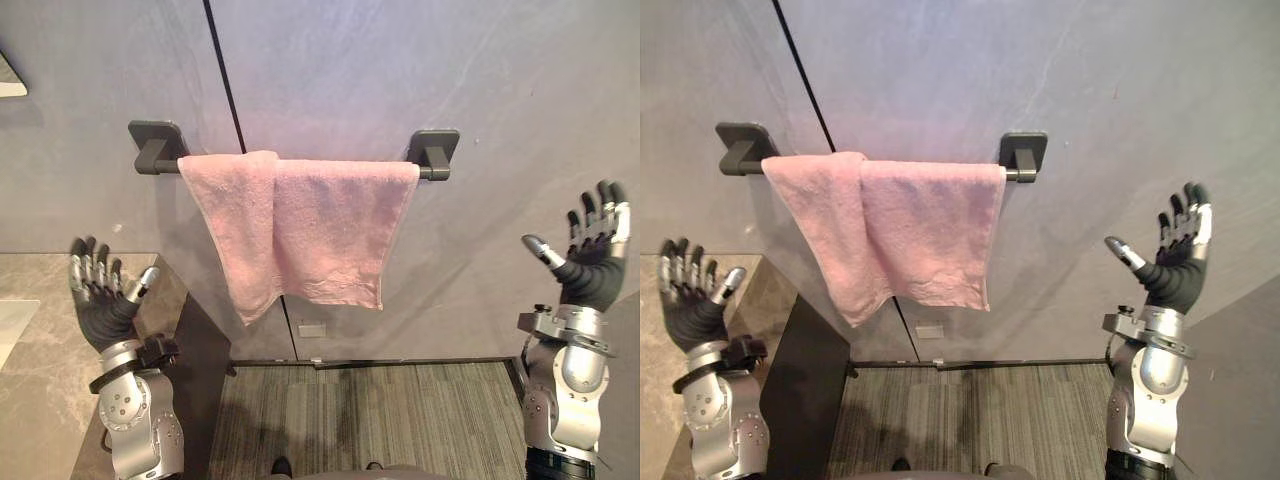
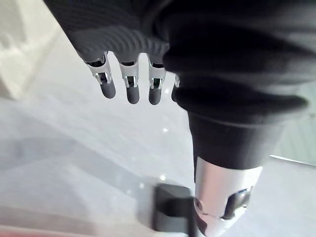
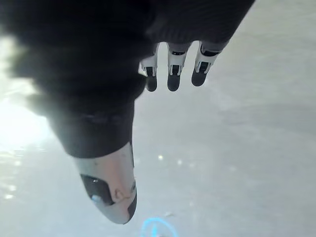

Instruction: Organize washtable

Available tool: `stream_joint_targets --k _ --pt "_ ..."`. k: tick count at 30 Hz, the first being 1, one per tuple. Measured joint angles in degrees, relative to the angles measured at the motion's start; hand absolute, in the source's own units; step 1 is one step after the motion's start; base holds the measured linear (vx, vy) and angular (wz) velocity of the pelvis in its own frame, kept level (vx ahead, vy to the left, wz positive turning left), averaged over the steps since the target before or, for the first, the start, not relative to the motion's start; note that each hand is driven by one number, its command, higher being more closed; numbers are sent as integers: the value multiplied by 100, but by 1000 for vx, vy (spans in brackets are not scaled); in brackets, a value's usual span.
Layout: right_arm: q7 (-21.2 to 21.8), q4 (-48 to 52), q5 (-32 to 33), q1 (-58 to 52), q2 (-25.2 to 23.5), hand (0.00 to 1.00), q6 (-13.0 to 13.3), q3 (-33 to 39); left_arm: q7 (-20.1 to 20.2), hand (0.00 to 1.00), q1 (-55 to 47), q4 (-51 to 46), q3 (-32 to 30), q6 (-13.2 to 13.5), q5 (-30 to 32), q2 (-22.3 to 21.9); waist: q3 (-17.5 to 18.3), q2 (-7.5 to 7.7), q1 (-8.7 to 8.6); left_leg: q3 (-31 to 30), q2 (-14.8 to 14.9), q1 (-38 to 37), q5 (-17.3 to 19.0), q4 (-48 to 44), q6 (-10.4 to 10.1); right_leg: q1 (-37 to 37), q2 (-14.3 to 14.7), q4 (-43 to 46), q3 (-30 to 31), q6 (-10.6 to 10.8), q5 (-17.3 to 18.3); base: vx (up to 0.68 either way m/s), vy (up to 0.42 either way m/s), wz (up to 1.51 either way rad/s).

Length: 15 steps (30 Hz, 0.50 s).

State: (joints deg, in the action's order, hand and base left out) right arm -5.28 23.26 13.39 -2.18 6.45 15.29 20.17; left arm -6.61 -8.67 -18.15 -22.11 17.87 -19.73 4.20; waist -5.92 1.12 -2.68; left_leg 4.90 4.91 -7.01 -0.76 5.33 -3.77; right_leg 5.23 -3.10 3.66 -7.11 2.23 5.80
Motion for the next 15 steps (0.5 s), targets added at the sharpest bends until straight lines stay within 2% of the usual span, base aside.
stream_joint_targets --k 1,3,8,11,12,15 --pt "0 129 0 4 1 0 27 -15 2 0 2 -145 33 38 -1 -4 0 -5 1 2 2 -2 0 0 0 0 0 0 2 -1 -1 0 0 0" --pt "77 660 92 58 11 0 247 -196 31 0 5 -804 289 168 -43 -4 -1 -29 0 12 1 -8 0 -13 0 4 1 3 16 1 -4 0 0 0" --pt "465 1007 664 405 119 0 537 -1002 204 0 134 -1291 858 347 -358 123 16 -123 -10 68 -2 -51 1 -25 0 22 12 3 77 7 -39 -2 0 -5" --pt "777 1018 1132 546 211 0 610 -1796 554 0 178 -1475 1548 378 -910 300 24 -161 -23 88 0 -83 2 -30 2 42 18 0 99 2 -52 -40 -6 -4" --pt "989 1015 1410 610 248 0 607 -2239 835 0 281 -1499 1943 374 -1271 419 21 -169 -14 98 4 -81 2 -35 2 37 25 0 107 -1 -63 -40 -10 -3" --pt "1370 968 1866 846 387 0 542 -2961 1242 0 504 -1451 2540 310 -1640 589 20 -176 -16 131 5 -83 1 -44 2 23 28 -1 140 1 -84 -30 -6 -8"
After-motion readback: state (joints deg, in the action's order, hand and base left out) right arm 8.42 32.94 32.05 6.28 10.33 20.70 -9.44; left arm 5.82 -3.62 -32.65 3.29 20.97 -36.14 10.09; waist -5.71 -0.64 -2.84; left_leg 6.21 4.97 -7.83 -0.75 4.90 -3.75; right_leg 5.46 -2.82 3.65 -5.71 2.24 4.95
